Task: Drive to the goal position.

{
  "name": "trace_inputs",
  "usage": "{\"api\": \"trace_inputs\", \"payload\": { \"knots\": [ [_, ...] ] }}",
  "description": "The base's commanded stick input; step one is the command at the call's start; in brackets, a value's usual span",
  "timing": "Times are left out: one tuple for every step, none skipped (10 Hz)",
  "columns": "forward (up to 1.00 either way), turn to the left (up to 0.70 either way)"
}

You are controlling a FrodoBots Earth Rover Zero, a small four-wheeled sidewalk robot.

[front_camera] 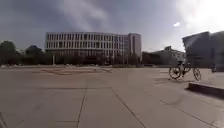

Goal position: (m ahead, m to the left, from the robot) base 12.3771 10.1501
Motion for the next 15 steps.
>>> {"api": "trace_inputs", "payload": {
  "knots": [
    [1.0,0.14],
    [1.0,0.0],
    [1.0,0.0],
    [1.0,0.0],
    [1.0,0.11],
    [1.0,0.33],
    [1.0,0.2],
    [1.0,0.0],
    [1.0,0.0],
    [1.0,0.0],
    [1.0,0.0],
    [1.0,0.0],
    [1.0,0.4],
    [1.0,0.4],
    [1.0,0.0]
  ]
}}
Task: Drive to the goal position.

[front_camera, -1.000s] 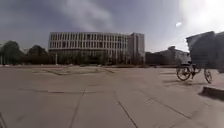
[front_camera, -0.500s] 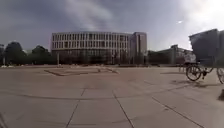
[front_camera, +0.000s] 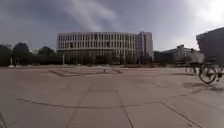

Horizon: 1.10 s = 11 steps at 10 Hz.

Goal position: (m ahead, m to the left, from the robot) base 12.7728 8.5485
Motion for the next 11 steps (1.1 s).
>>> {"api": "trace_inputs", "payload": {
  "knots": [
    [1.0,0.0],
    [1.0,0.0],
    [1.0,0.0],
    [1.0,0.0],
    [1.0,0.0],
    [1.0,0.0],
    [1.0,0.0],
    [1.0,0.0],
    [1.0,0.0],
    [1.0,0.0],
    [1.0,0.0]
  ]
}}
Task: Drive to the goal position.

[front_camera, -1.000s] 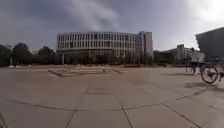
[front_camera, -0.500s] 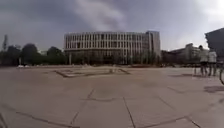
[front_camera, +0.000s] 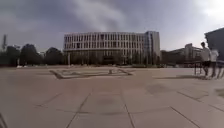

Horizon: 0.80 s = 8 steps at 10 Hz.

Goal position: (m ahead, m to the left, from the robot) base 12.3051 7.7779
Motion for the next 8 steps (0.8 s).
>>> {"api": "trace_inputs", "payload": {
  "knots": [
    [1.0,0.0],
    [1.0,0.0],
    [1.0,0.0],
    [1.0,0.0],
    [1.0,0.0],
    [1.0,0.0],
    [1.0,0.0],
    [1.0,0.0]
  ]
}}
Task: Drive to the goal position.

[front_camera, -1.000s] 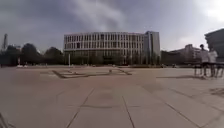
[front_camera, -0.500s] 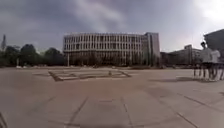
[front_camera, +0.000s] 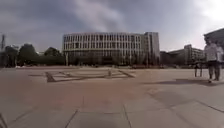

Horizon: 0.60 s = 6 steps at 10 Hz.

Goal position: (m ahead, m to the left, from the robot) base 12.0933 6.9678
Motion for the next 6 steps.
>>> {"api": "trace_inputs", "payload": {
  "knots": [
    [1.0,0.19],
    [1.0,0.4],
    [1.0,0.4],
    [1.0,0.4],
    [1.0,0.18],
    [1.0,0.0]
  ]
}}
